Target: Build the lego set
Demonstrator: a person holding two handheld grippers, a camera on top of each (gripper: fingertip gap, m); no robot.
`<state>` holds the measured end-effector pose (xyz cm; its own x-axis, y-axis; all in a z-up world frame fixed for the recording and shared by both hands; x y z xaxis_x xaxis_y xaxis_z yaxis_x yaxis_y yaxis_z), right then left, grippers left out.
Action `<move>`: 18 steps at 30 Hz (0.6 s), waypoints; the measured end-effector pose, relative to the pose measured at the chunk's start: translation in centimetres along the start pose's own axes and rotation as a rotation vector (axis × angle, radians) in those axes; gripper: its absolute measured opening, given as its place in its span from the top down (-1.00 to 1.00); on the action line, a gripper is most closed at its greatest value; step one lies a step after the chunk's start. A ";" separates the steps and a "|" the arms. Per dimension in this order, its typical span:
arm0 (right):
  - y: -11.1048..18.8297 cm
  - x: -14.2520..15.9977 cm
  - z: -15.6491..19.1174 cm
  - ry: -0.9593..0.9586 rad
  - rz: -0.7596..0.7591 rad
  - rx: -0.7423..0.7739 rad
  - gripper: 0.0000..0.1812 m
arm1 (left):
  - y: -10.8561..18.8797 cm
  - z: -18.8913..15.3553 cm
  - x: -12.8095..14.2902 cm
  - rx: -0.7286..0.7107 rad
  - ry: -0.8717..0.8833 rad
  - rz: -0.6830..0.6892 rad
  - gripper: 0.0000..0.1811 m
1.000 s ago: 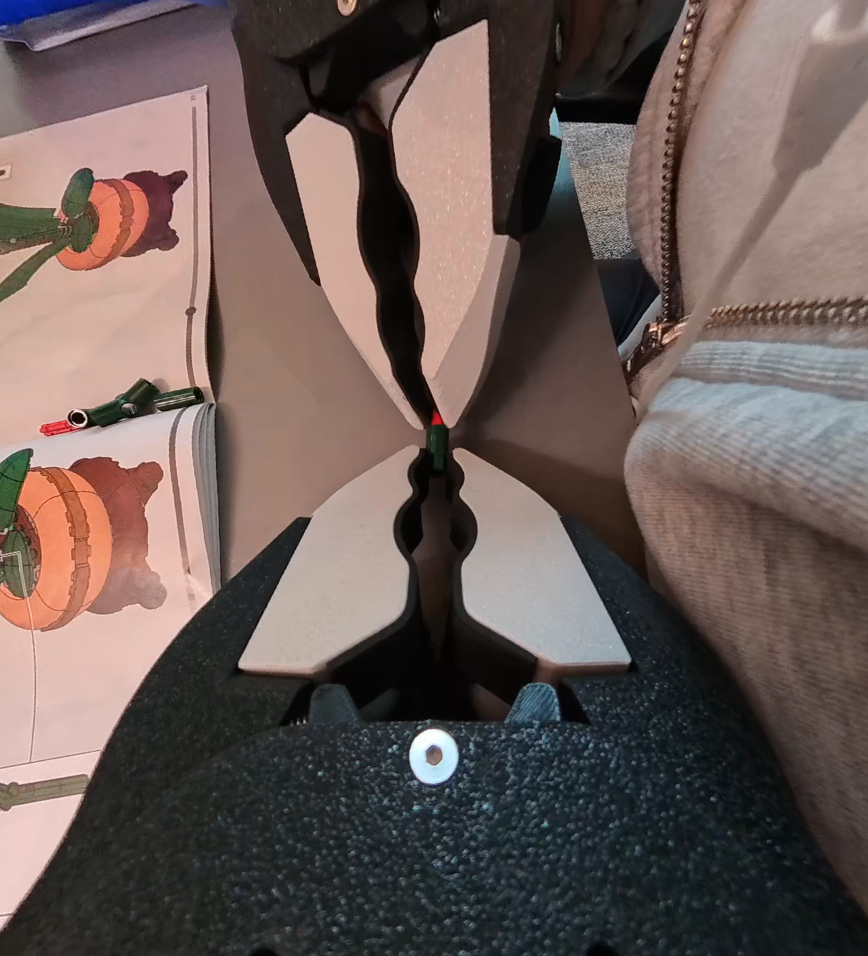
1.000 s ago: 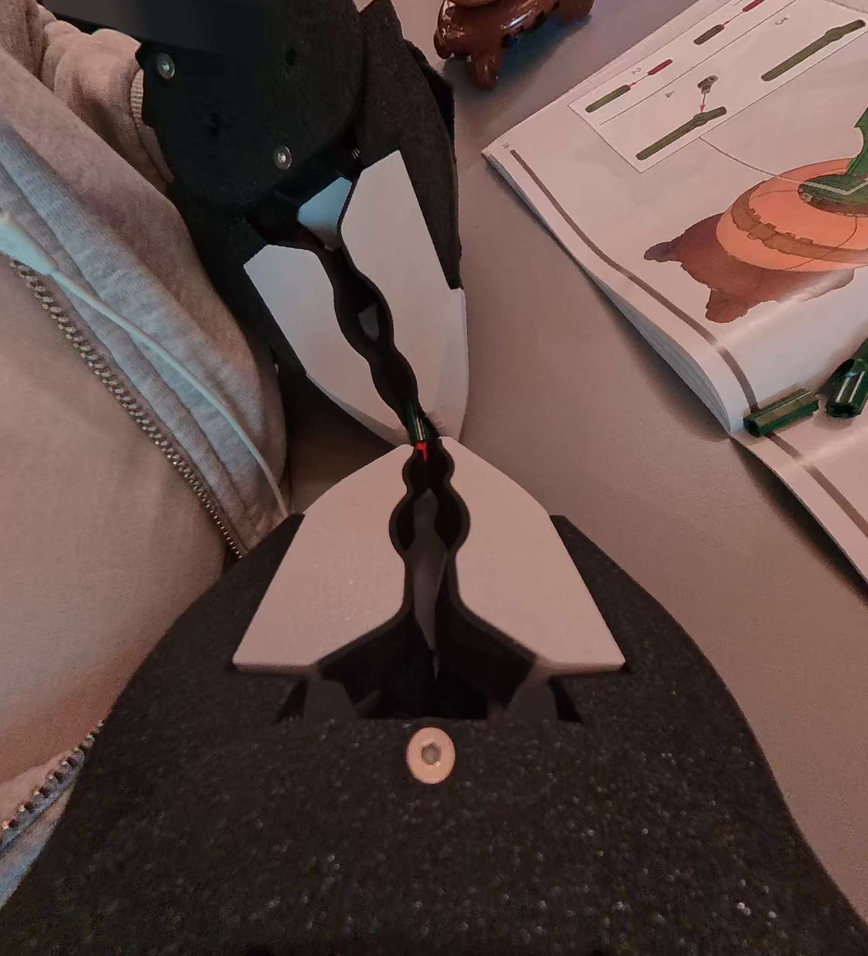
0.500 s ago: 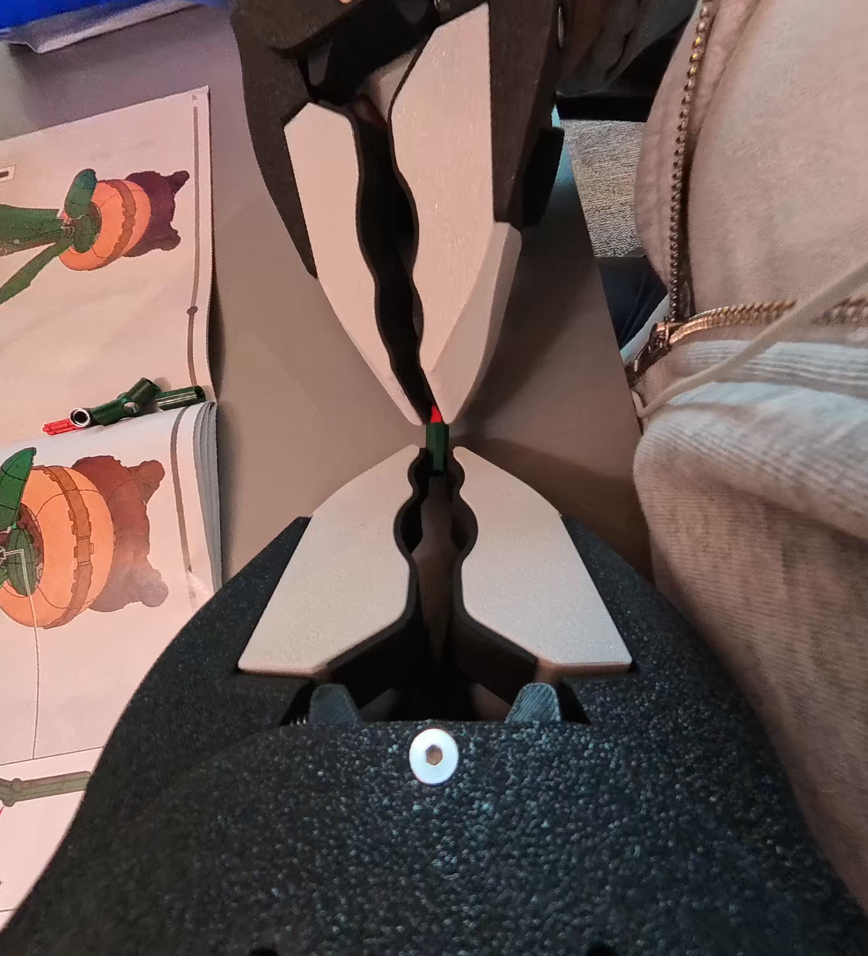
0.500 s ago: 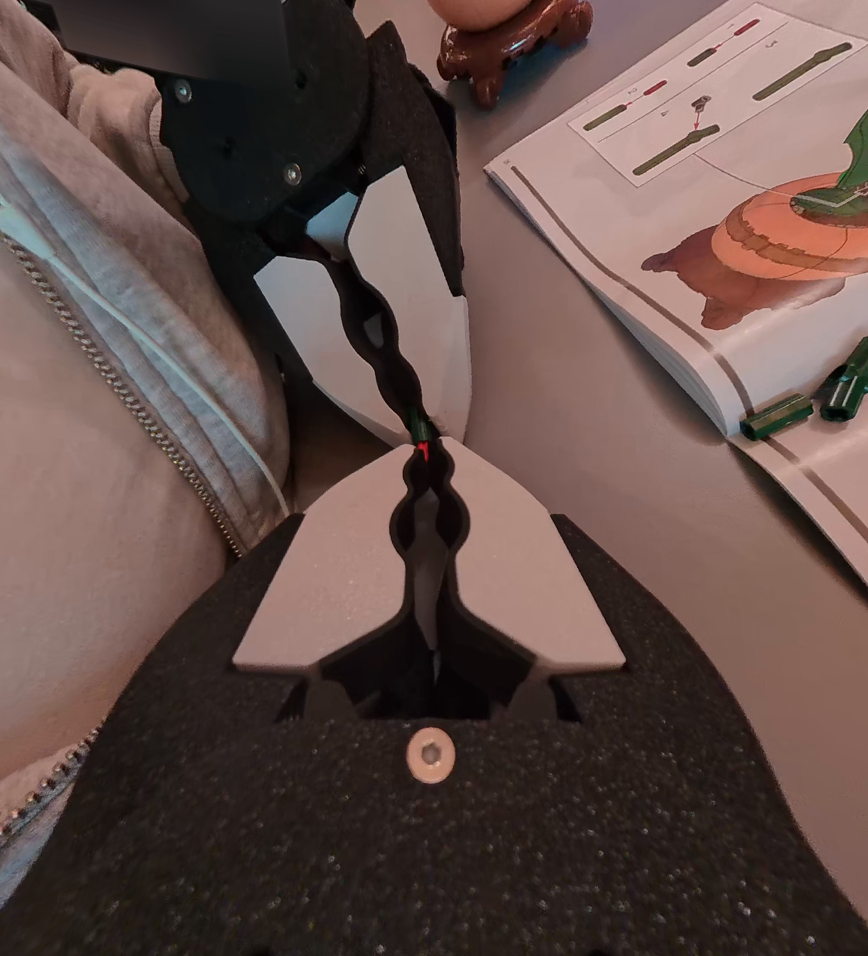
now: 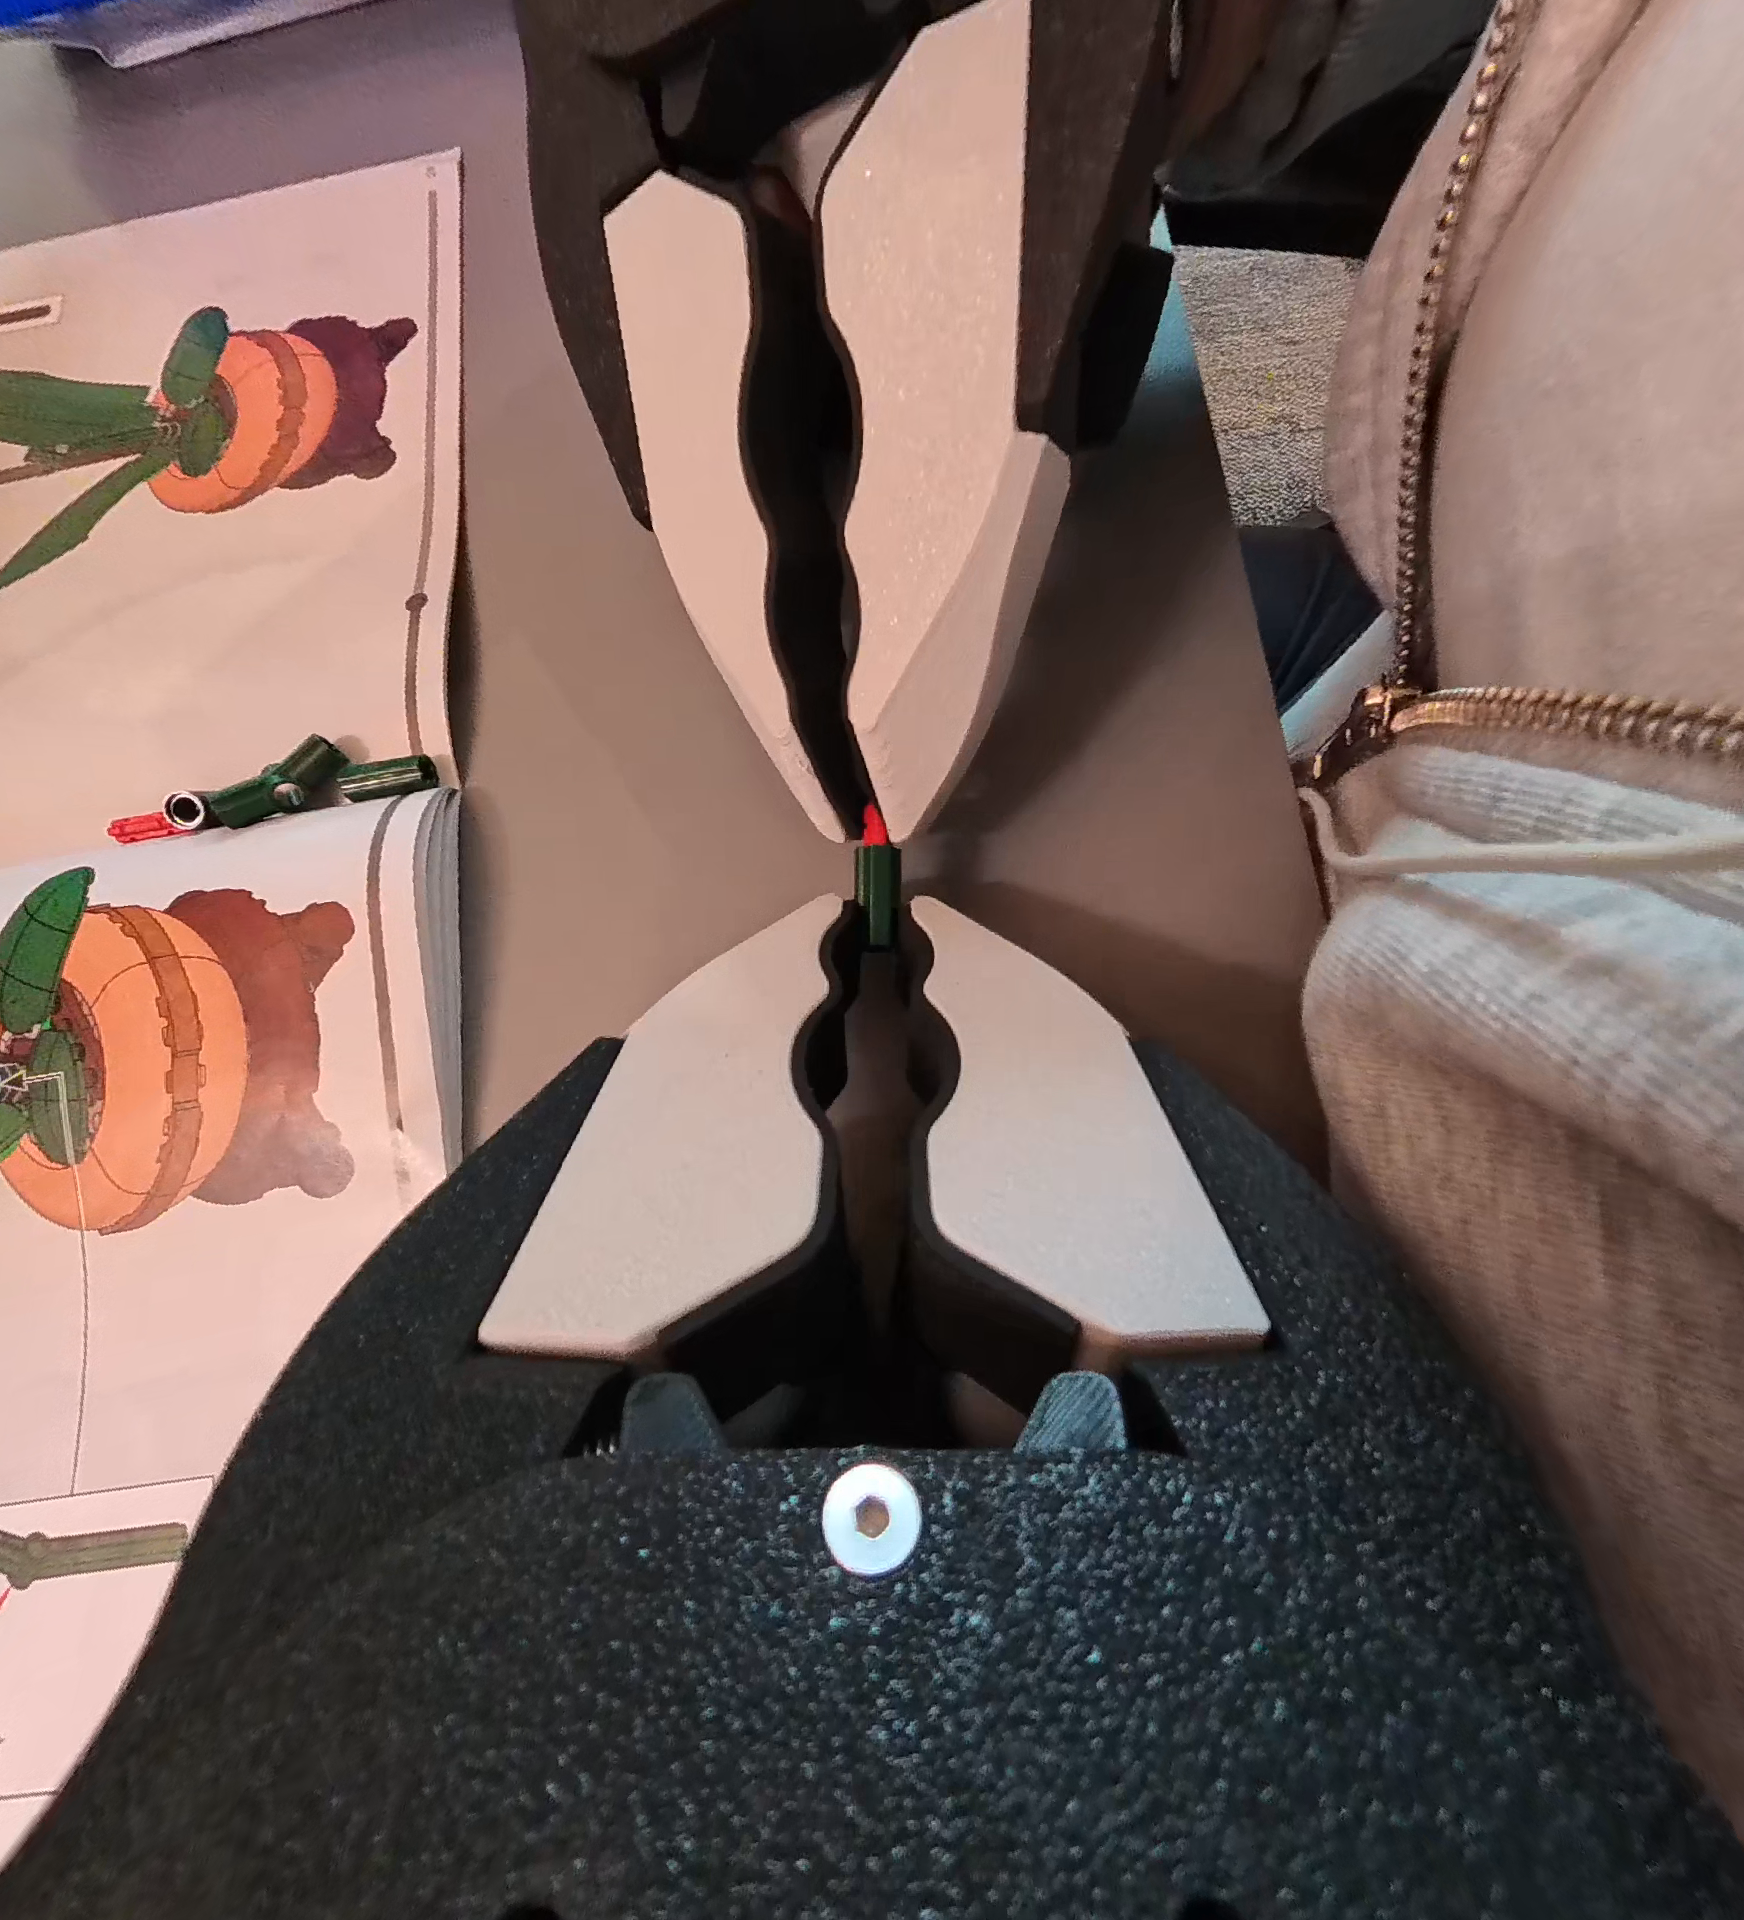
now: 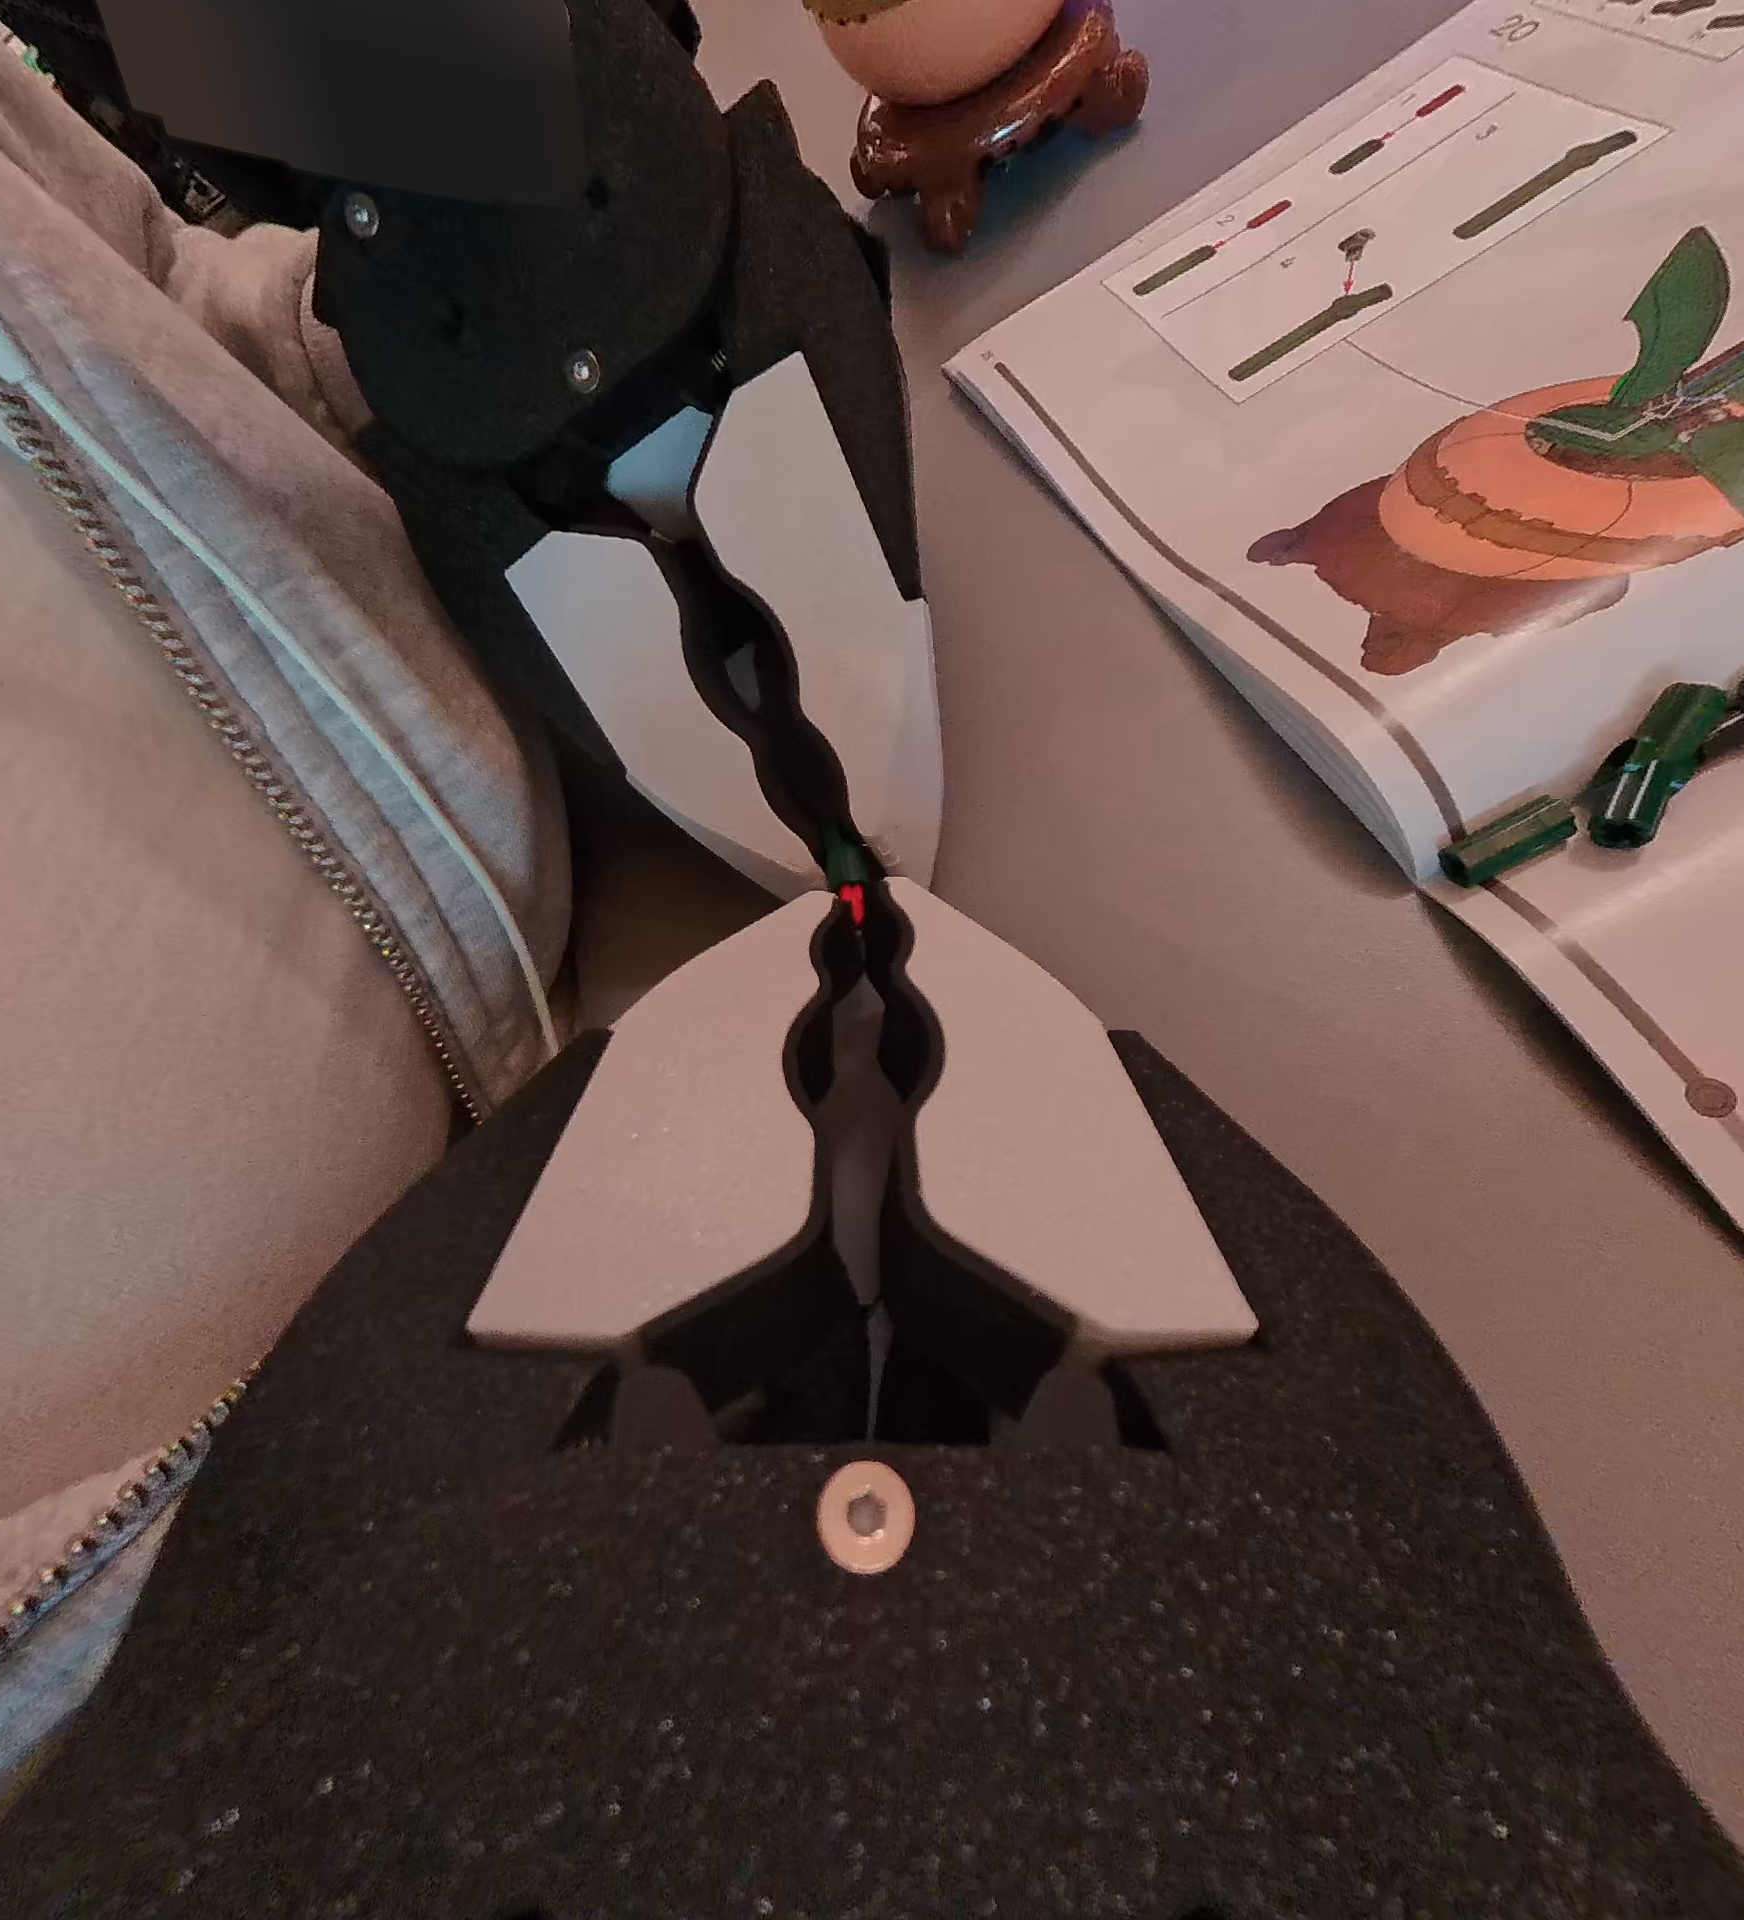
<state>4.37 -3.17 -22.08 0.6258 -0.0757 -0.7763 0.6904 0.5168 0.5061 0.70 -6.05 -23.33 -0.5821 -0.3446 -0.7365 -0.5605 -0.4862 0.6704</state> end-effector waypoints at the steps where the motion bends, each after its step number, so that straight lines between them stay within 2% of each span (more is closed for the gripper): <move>1: 0.0 -0.1 0.0 -0.003 -0.005 -0.001 0.97 | 0.0 0.0 0.0 -0.003 0.002 -0.001 0.94; 18: 0.2 -1.4 -0.4 -0.009 -0.077 0.015 0.97 | 0.8 1.0 -0.3 -0.047 0.047 -0.064 0.94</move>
<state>3.48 -2.63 -21.09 0.5739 -0.1225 -0.8097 0.7419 0.4964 0.4508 -0.17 -5.59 -22.52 -0.5174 -0.3483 -0.7816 -0.5666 -0.5451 0.6180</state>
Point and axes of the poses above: each gripper's, where its closed fingertips meet, y back along the fingers, x out of its underside, z = x × y across the jaws, the point moved 3 cm from there along y, back along the fingers, and after that the axes turned 1 degree about z, right-handed, at the moved point
